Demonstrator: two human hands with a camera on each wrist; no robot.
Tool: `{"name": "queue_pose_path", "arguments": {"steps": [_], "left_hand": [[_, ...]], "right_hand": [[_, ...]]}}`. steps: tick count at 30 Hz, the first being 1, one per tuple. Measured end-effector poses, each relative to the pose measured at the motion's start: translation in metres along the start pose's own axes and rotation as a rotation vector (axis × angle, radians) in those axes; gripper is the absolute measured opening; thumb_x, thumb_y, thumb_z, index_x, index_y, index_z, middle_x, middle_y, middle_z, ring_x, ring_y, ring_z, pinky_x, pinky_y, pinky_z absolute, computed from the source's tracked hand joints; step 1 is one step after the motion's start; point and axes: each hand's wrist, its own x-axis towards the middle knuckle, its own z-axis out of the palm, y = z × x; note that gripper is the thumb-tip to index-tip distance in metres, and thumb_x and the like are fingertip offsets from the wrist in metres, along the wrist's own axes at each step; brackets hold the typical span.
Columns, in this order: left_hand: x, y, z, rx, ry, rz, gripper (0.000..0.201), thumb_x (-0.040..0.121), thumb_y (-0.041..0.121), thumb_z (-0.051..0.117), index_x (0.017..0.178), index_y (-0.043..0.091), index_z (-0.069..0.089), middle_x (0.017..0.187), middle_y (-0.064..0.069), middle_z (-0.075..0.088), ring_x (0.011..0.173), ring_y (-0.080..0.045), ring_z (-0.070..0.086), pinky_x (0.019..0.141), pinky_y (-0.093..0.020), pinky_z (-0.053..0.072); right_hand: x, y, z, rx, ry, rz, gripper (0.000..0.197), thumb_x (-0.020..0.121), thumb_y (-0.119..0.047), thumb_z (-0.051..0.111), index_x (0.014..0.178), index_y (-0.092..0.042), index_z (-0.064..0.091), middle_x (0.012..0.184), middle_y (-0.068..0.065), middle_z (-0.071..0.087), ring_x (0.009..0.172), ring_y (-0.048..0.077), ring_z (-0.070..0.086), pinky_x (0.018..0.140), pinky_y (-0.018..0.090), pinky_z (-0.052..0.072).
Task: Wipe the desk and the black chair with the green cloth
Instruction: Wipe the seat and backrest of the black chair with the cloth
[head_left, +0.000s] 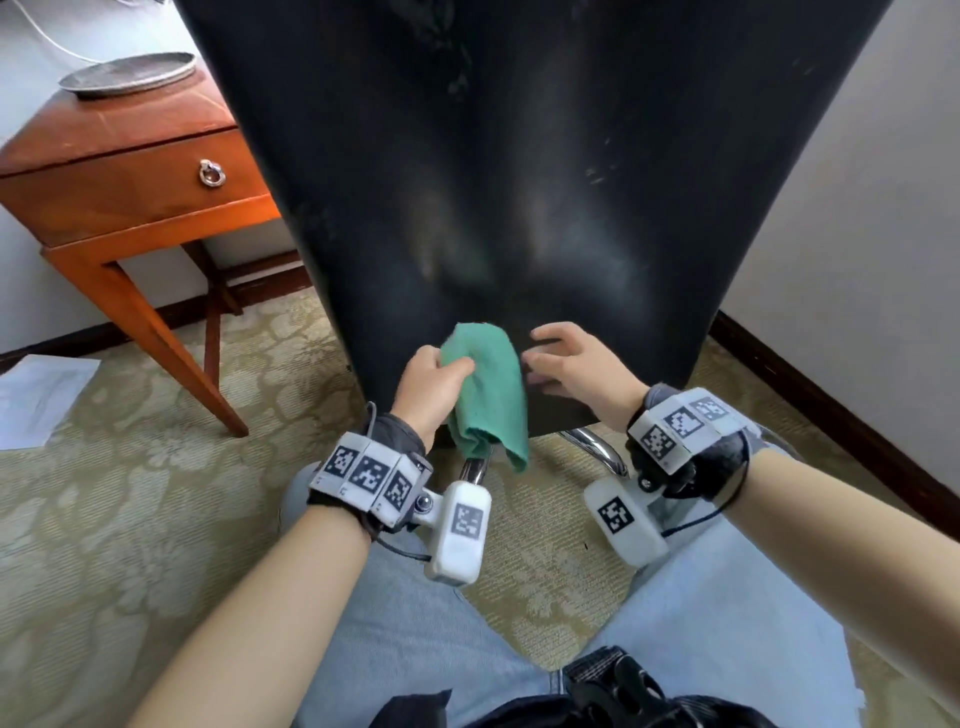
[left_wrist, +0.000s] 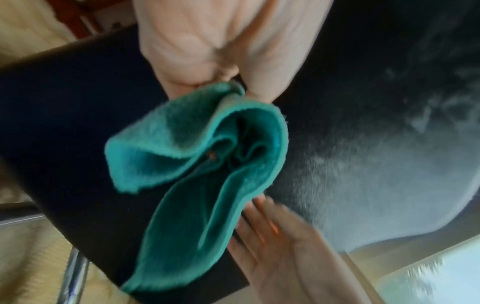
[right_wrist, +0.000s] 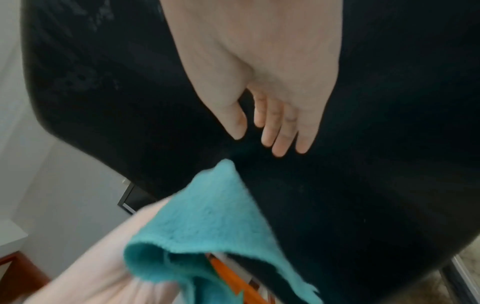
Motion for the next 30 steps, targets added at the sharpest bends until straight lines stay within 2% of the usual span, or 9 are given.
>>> {"name": "queue_pose_path", "arguments": {"steps": [4,7,12,14,16,20,24,27,30], "left_hand": [[-0.002,-0.007,-0.014,-0.192,0.47,0.07,0.011,0.088,0.019,0.055,0.093,0.014,0.047,0.103,-0.007,0.06,0.093,-0.023,0.059,0.079,-0.035,0.051],[-0.004,-0.005,0.002,-0.117,0.578,0.161,0.014,0.09,0.019,0.055,0.095,0.014,0.044,0.099,-0.006,0.056,0.087,-0.021,0.055,0.071,-0.028,0.042],[0.009,-0.012,0.047,0.072,0.49,0.392,0.033,0.09,0.011,0.057,0.122,0.006,0.052,0.132,-0.012,0.041,0.108,-0.014,0.046,0.083,-0.012,0.033],[0.018,-0.024,0.056,0.26,0.453,0.471,0.046,0.09,0.017,0.057,0.135,0.014,0.048,0.145,-0.011,0.032,0.125,-0.018,0.039,0.097,-0.026,0.04],[0.03,-0.039,0.058,0.576,0.523,0.544,0.054,0.087,0.025,0.056,0.139,0.019,0.045,0.145,-0.013,0.035,0.123,-0.028,0.038,0.099,-0.046,0.043],[0.051,-0.059,0.046,1.001,0.688,0.702,0.054,0.087,0.037,0.042,0.139,0.025,0.036,0.136,-0.009,0.032,0.118,-0.029,0.034,0.102,-0.058,0.033],[0.068,-0.058,0.042,1.131,0.713,0.818,0.056,0.089,0.036,0.047,0.14,0.021,0.03,0.142,-0.017,0.027,0.131,-0.039,0.025,0.105,-0.056,0.028],[0.077,-0.055,0.058,1.107,0.697,0.825,0.077,0.076,0.028,0.073,0.137,0.01,0.032,0.135,-0.032,0.044,0.126,-0.047,0.043,0.101,-0.052,0.035],[0.081,-0.057,0.07,1.062,0.713,0.845,0.083,0.067,0.017,0.082,0.134,0.005,0.034,0.13,-0.033,0.048,0.118,-0.046,0.051,0.098,-0.05,0.038]], "right_hand": [[0.019,0.003,-0.048,-0.039,0.418,-0.014,0.046,0.083,-0.01,0.059,0.126,-0.012,0.045,0.116,0.008,0.057,0.099,0.021,0.057,0.089,0.035,0.05],[0.029,0.004,-0.081,-0.13,0.639,-0.087,0.061,0.085,-0.016,0.06,0.14,-0.013,0.034,0.139,0.008,0.039,0.114,0.017,0.047,0.095,0.027,0.041],[0.046,0.018,-0.098,-0.127,0.611,-0.135,0.074,0.087,-0.014,0.06,0.148,-0.017,0.019,0.152,0.007,0.022,0.133,0.022,0.036,0.107,0.03,0.035],[0.052,0.026,-0.098,-0.119,0.635,-0.132,0.075,0.086,-0.015,0.06,0.149,-0.015,0.019,0.151,0.008,0.021,0.135,0.022,0.032,0.111,0.034,0.032],[0.057,0.029,-0.103,-0.11,0.693,-0.156,0.077,0.085,-0.017,0.06,0.149,-0.013,0.017,0.152,0.008,0.019,0.138,0.021,0.027,0.115,0.038,0.027],[0.071,0.031,-0.123,-0.175,0.759,-0.207,0.087,0.086,-0.021,0.063,0.15,-0.008,0.006,0.157,0.008,0.007,0.146,0.02,0.006,0.12,0.035,0.007],[0.083,0.035,-0.13,-0.148,0.725,-0.239,0.097,0.083,-0.024,0.067,0.15,-0.009,-0.001,0.159,0.007,0.001,0.146,0.019,-0.003,0.114,0.025,0.0],[0.089,0.043,-0.13,-0.106,0.722,-0.26,0.097,0.082,-0.025,0.066,0.151,-0.01,-0.002,0.159,0.006,-0.001,0.146,0.018,-0.006,0.112,0.023,-0.002],[0.089,0.048,-0.134,-0.11,0.673,-0.269,0.097,0.083,-0.022,0.064,0.151,-0.013,-0.004,0.159,0.006,-0.006,0.146,0.018,-0.011,0.114,0.031,-0.004]]}}
